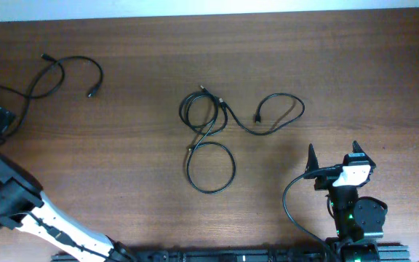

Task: Untangle cables
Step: 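Open the left gripper, release the cable, and lift away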

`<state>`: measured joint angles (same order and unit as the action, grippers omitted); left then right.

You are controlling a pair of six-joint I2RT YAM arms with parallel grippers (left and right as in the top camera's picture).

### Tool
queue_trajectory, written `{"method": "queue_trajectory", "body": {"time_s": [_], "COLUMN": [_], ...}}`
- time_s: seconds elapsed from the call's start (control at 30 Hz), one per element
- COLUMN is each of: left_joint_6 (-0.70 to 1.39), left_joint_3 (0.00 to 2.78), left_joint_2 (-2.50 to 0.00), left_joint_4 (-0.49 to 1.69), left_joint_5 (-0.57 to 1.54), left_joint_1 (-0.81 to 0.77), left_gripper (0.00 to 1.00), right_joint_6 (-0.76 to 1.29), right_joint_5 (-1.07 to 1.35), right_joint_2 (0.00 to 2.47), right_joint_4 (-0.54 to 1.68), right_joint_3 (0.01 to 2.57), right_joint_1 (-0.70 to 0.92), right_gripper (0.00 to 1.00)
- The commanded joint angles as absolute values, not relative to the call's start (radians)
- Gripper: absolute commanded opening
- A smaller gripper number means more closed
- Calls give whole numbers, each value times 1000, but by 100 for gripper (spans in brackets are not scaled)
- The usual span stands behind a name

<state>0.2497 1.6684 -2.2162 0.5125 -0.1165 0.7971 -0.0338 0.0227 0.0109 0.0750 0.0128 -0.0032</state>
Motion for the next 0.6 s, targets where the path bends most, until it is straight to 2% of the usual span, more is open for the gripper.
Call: {"method": "queue_trajectory", "body": {"time_s": [0.0, 0.17, 0.23, 0.37, 0.57], "left_joint_6": [234, 229, 229, 229, 229], "left_joint_3": [1687, 1687, 1687, 1687, 1687], "left_joint_2": [-2234, -2290, -2296, -2303, -2356], "left_joint_4": [492, 459, 434, 411, 405], "left_joint_5": [-179, -120, -115, -47, 4], "left_joint_1": [854, 861, 860, 860, 860], "left_gripper": [96, 89, 77, 66, 33], "right_joint_6": [-37, -37, -37, -37, -37], "right_joint_5": [18, 17, 18, 17, 18], "right_joint_2": [4, 3, 3, 4, 3], "right_joint_4": [78, 78, 78, 78, 78], "right_joint_3": [6, 6, 6, 6, 6], "right_joint_1": [-7, -7, -7, -7, -7], "right_gripper": [98, 98, 98, 98, 98]}}
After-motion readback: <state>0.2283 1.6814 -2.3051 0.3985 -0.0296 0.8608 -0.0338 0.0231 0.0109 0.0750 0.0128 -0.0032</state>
